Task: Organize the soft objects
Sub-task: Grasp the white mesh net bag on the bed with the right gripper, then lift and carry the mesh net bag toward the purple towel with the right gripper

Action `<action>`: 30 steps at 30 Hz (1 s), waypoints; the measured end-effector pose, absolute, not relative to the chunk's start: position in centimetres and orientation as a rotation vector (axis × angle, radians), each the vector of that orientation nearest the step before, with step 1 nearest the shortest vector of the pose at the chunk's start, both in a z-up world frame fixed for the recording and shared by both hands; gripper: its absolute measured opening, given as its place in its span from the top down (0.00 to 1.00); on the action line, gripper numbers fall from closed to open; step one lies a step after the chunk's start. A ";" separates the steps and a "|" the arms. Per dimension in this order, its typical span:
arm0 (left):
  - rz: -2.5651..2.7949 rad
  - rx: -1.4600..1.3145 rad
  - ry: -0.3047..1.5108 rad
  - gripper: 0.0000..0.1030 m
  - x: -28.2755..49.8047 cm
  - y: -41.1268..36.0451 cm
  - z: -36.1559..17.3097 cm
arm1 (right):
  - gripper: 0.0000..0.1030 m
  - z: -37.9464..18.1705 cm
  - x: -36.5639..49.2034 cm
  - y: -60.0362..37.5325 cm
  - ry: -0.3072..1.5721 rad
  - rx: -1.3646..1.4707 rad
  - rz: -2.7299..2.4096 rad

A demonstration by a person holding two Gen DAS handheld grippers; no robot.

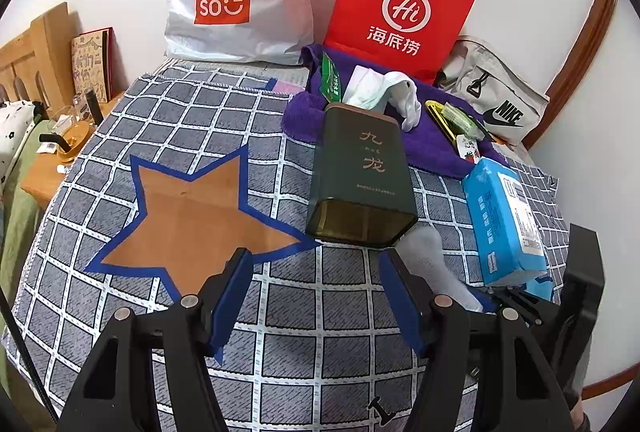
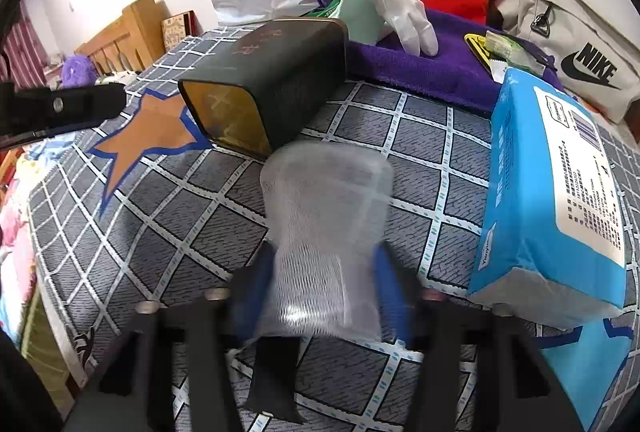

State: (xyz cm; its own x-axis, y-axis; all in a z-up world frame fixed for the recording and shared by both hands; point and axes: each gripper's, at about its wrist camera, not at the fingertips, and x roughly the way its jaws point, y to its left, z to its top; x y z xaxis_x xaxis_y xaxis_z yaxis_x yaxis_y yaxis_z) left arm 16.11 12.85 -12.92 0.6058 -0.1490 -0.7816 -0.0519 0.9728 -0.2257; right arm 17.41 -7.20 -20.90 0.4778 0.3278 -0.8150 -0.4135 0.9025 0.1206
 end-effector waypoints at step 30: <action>-0.121 -0.100 1.037 0.39 14.0 3.9 -16.2 | 0.92 -16.5 11.0 -16.2 0.846 -0.055 0.567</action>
